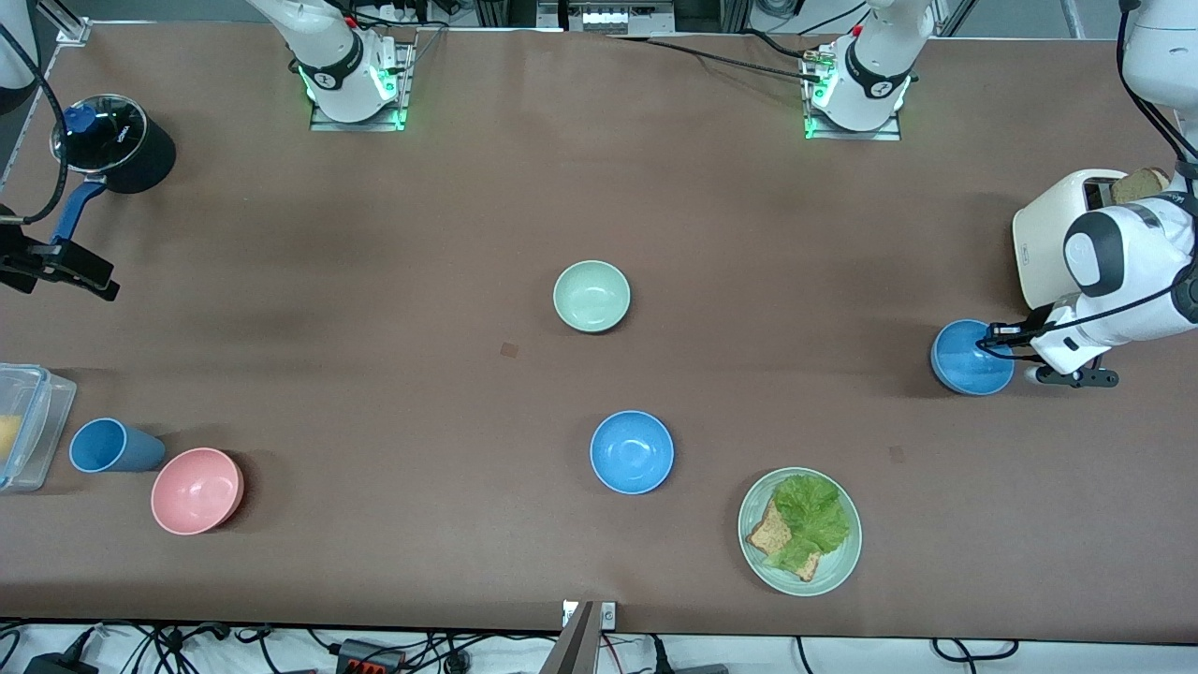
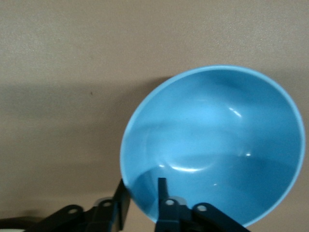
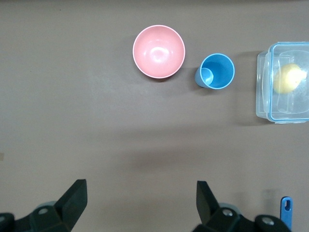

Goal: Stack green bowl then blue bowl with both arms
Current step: 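Grasp the rim of the blue bowl with the left gripper, then carry the blue bowl over the green bowl with the left gripper, then lower the blue bowl into the green bowl and open the left gripper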

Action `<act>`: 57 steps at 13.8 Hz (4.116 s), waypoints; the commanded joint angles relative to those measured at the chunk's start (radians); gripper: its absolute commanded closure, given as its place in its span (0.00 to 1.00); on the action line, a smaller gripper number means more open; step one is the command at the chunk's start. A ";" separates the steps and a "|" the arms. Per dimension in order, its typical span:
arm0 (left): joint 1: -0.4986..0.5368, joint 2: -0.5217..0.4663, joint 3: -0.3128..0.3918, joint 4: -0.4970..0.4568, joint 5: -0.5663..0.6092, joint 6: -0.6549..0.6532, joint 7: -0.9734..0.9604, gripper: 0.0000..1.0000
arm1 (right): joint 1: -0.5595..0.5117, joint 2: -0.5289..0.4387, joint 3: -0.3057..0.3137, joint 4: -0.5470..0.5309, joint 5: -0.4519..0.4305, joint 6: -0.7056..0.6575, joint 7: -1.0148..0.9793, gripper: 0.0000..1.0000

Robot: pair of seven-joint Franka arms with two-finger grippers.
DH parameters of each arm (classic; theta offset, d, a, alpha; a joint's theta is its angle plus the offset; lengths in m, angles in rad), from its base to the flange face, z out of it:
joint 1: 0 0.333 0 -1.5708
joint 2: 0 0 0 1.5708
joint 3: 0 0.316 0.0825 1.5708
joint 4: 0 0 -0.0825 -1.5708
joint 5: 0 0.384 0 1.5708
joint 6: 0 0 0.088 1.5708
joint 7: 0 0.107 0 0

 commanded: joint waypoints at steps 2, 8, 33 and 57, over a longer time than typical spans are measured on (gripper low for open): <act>0.013 0.012 -0.017 0.019 -0.020 0.008 0.006 0.96 | 0.002 -0.026 0.014 -0.030 -0.008 0.000 -0.004 0.00; -0.007 0.008 -0.019 0.031 -0.049 -0.011 0.007 1.00 | -0.001 -0.013 0.031 -0.026 0.043 -0.094 -0.021 0.00; -0.323 -0.006 -0.597 0.236 -0.206 -0.206 -1.558 1.00 | 0.034 0.011 -0.012 0.022 0.066 -0.063 -0.040 0.00; -0.507 0.040 -0.585 -0.001 -0.158 0.268 -1.832 1.00 | 0.039 -0.110 0.017 -0.073 0.052 -0.109 -0.049 0.00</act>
